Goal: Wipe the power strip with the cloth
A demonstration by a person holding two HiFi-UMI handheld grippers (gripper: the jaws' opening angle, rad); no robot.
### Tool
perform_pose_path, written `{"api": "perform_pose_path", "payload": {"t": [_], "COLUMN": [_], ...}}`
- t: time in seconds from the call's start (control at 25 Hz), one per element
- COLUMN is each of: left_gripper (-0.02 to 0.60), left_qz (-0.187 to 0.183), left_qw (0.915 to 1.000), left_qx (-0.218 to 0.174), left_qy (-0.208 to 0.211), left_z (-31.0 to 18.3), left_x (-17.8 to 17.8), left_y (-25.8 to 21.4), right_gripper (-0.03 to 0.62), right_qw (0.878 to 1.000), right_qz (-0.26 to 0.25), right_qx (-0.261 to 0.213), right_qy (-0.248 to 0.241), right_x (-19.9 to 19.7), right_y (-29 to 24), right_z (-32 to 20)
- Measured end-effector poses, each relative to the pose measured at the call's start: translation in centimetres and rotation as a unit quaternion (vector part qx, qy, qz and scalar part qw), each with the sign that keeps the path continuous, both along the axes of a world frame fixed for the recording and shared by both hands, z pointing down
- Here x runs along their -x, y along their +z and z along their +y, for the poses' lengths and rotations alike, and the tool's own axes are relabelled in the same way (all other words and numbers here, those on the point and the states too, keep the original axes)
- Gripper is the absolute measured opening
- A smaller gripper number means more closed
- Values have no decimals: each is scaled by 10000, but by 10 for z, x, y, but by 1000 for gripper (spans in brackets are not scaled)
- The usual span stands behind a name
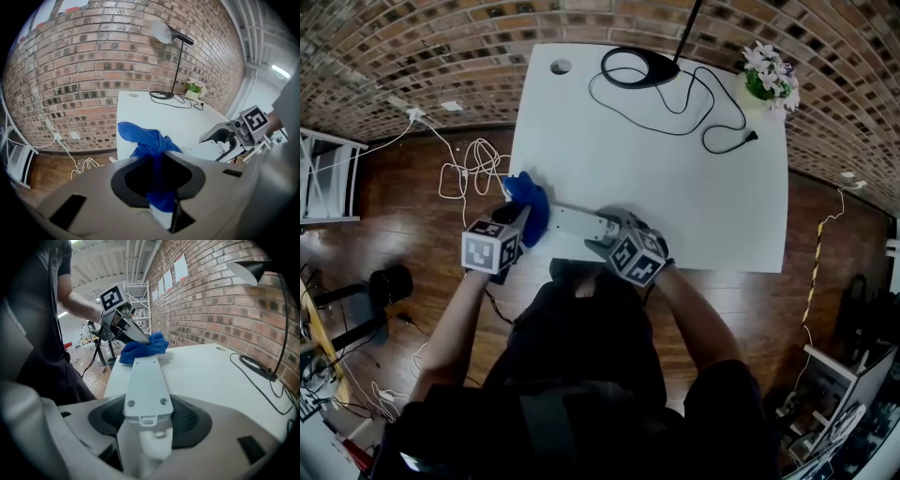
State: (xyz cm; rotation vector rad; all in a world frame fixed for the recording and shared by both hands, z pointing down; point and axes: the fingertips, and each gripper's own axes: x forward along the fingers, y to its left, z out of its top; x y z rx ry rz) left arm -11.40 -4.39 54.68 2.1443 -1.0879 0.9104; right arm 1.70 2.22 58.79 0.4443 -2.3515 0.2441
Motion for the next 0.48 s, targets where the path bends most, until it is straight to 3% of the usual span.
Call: {"api": "perform_pose_path", "payload": {"t": [0.32, 0.48], "left_gripper": [81, 81], "left_qz": [268, 148], "left_qw": [9986, 9983], "left_qx": [445, 558], "left_qy": [20, 75], "left_z": [2, 7], "left_x": [-7, -16], "left_y": [6, 10], "right_gripper": [281, 281], "right_qw": [10000, 10000], "right_qz": [-2, -4], "right_qx": [-11, -14], "right_qy": [-24, -38], "right_x": [0, 1], "right_y": [0, 0], "right_z": [0, 1]}}
